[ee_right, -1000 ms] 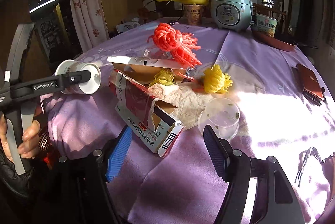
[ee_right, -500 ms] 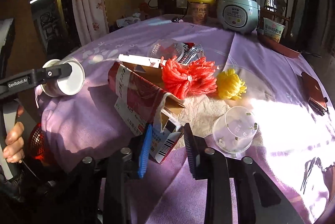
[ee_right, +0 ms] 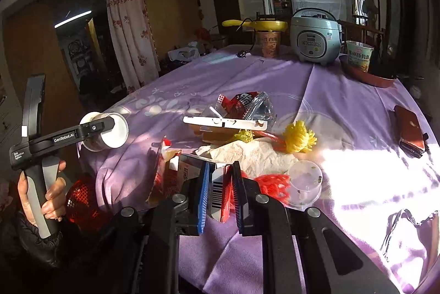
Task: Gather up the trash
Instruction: 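Grasp the white medicine box with the right gripper while the left holds the cup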
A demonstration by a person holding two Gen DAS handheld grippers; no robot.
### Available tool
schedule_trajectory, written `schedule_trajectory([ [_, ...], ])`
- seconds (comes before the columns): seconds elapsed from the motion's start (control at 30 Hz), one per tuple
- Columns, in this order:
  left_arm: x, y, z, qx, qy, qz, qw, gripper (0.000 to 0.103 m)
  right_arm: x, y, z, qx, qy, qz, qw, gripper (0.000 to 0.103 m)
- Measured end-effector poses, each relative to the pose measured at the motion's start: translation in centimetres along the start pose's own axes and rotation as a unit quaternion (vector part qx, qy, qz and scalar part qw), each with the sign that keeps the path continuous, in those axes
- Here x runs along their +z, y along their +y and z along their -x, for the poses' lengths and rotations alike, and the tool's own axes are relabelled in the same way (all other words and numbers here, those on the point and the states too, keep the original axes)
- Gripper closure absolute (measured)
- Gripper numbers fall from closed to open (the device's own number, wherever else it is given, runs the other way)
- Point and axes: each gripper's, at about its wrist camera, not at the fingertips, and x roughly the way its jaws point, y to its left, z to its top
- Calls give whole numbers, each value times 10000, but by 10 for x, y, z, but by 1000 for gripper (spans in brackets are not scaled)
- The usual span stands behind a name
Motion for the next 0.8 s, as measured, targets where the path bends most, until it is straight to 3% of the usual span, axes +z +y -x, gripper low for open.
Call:
schedule_trajectory([
  [0.07, 0, 2, 0, -13, 15, 43, 10000, 23, -5, 5, -7, 20, 162, 73, 9998, 80],
  [0.17, -3, 2, 0, 15, 41, 26, 10000, 23, -18, 13, -24, 88, 465, 137, 9988, 65],
  [0.3, -4, 6, 0, 44, 51, 47, 10000, 23, -34, 23, -44, 131, 793, 232, 9965, 63],
  [0.5, -4, 11, 3, 83, 29, 104, 9999, 23, -29, 14, -48, 193, 638, -99, 9977, 63],
  [0.57, -5, 13, 5, 118, 22, 118, 9999, 23, -25, 10, -49, 216, 566, -206, 9980, 85],
  [0.8, -1, 36, 30, 342, -192, 338, 9987, 23, -1, 8, -12, 215, -254, -331, 9989, 88],
])
